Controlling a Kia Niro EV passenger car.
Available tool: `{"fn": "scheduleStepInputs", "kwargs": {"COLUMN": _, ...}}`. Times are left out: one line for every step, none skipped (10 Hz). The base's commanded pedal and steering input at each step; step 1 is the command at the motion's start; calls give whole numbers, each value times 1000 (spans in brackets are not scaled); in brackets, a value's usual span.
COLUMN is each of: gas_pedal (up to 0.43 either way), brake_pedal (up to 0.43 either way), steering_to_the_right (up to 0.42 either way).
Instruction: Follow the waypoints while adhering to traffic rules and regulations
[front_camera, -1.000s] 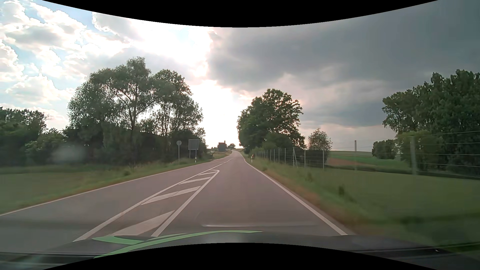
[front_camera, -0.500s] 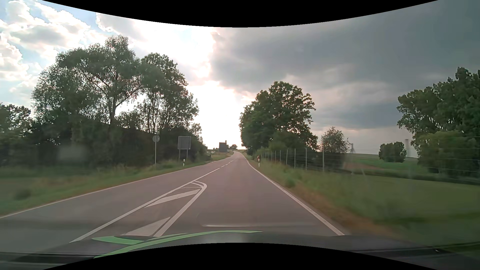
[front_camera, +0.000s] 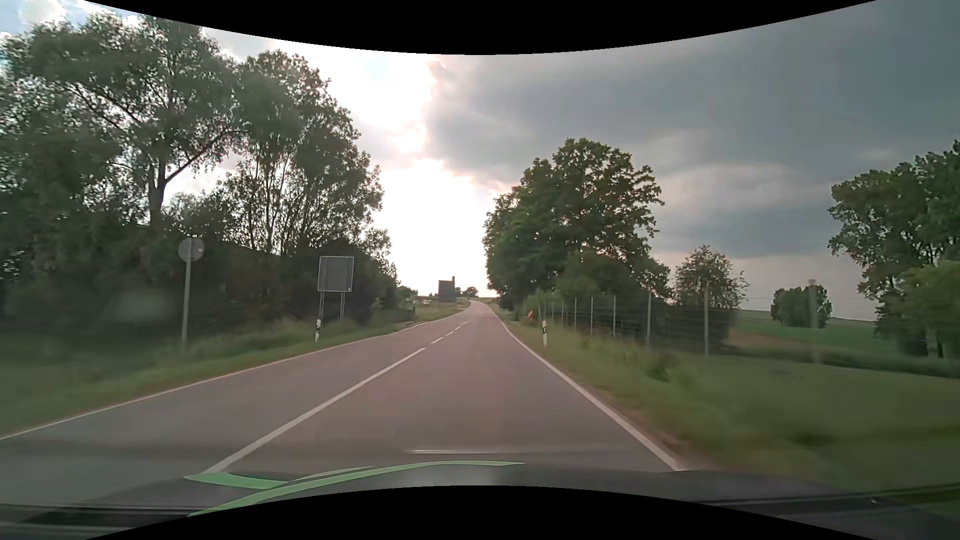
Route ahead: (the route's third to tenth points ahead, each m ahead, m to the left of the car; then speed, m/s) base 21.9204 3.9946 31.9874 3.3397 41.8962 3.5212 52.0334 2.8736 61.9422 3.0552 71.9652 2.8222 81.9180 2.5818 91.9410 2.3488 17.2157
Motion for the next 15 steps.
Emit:
{"fn": "scheduleStepInputs", "kwargs": {"gas_pedal": 110, "brake_pedal": 0, "steering_to_the_right": 6}}
{"fn": "scheduleStepInputs", "kwargs": {"gas_pedal": 118, "brake_pedal": 0, "steering_to_the_right": 6}}
{"fn": "scheduleStepInputs", "kwargs": {"gas_pedal": 118, "brake_pedal": 0, "steering_to_the_right": 6}}
{"fn": "scheduleStepInputs", "kwargs": {"gas_pedal": 118, "brake_pedal": 0, "steering_to_the_right": 6}}
{"fn": "scheduleStepInputs", "kwargs": {"gas_pedal": 118, "brake_pedal": 0, "steering_to_the_right": 6}}
{"fn": "scheduleStepInputs", "kwargs": {"gas_pedal": 118, "brake_pedal": 0, "steering_to_the_right": 6}}
{"fn": "scheduleStepInputs", "kwargs": {"gas_pedal": 118, "brake_pedal": 0, "steering_to_the_right": 6}}
{"fn": "scheduleStepInputs", "kwargs": {"gas_pedal": 118, "brake_pedal": 0, "steering_to_the_right": 6}}
{"fn": "scheduleStepInputs", "kwargs": {"gas_pedal": 118, "brake_pedal": 0, "steering_to_the_right": 6}}
{"fn": "scheduleStepInputs", "kwargs": {"gas_pedal": 118, "brake_pedal": 0, "steering_to_the_right": 6}}
{"fn": "scheduleStepInputs", "kwargs": {"gas_pedal": 118, "brake_pedal": 0, "steering_to_the_right": 6}}
{"fn": "scheduleStepInputs", "kwargs": {"gas_pedal": 118, "brake_pedal": 0, "steering_to_the_right": 6}}
{"fn": "scheduleStepInputs", "kwargs": {"gas_pedal": 118, "brake_pedal": 0, "steering_to_the_right": 6}}
{"fn": "scheduleStepInputs", "kwargs": {"gas_pedal": 118, "brake_pedal": 0, "steering_to_the_right": 6}}
{"fn": "scheduleStepInputs", "kwargs": {"gas_pedal": 118, "brake_pedal": 0, "steering_to_the_right": 6}}
